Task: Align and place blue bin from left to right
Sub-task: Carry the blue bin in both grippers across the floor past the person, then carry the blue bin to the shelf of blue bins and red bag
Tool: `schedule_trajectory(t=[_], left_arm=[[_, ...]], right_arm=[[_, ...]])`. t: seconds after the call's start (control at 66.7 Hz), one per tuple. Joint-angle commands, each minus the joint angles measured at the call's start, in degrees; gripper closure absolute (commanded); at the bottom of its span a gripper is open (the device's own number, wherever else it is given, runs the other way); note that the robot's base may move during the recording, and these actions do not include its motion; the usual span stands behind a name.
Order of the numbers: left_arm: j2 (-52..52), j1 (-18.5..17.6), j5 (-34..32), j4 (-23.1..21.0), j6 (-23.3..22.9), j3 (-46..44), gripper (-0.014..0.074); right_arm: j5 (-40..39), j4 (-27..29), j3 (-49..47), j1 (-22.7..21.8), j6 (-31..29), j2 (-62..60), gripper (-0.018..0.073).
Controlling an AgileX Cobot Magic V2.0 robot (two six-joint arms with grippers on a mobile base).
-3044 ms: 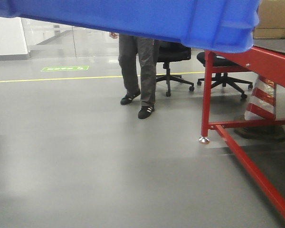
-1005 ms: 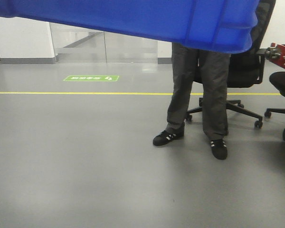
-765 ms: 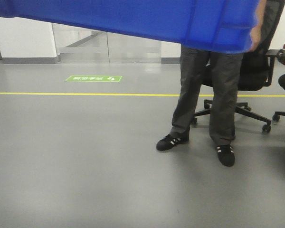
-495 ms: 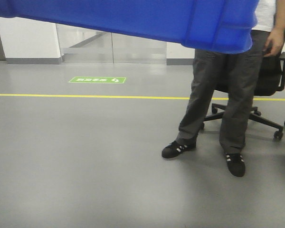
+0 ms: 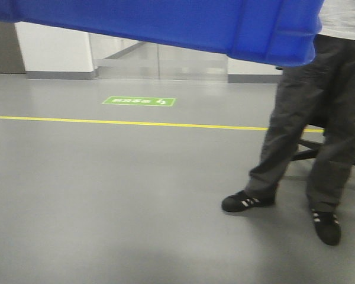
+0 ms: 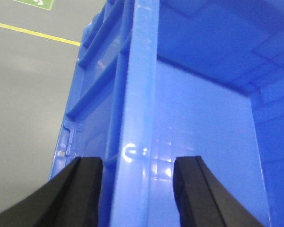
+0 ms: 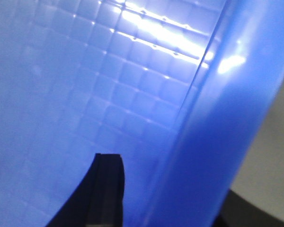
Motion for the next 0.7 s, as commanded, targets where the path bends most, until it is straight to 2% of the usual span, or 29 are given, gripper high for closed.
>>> schedule_trajectory(t=[0.0,0.69], left_arm=[[-1.7,-1.4,-6.3,-5.6,0.9,-1.1,0.0708],[-1.7,-1.4,-6.3,-5.6,0.9,-1.1,0.0708]], right_arm=[[-6.0,4.5,-1.0,0.6,0.6,-0.5,0.0629],[-6.0,4.5,-1.0,0.6,0.6,-0.5,0.0629]])
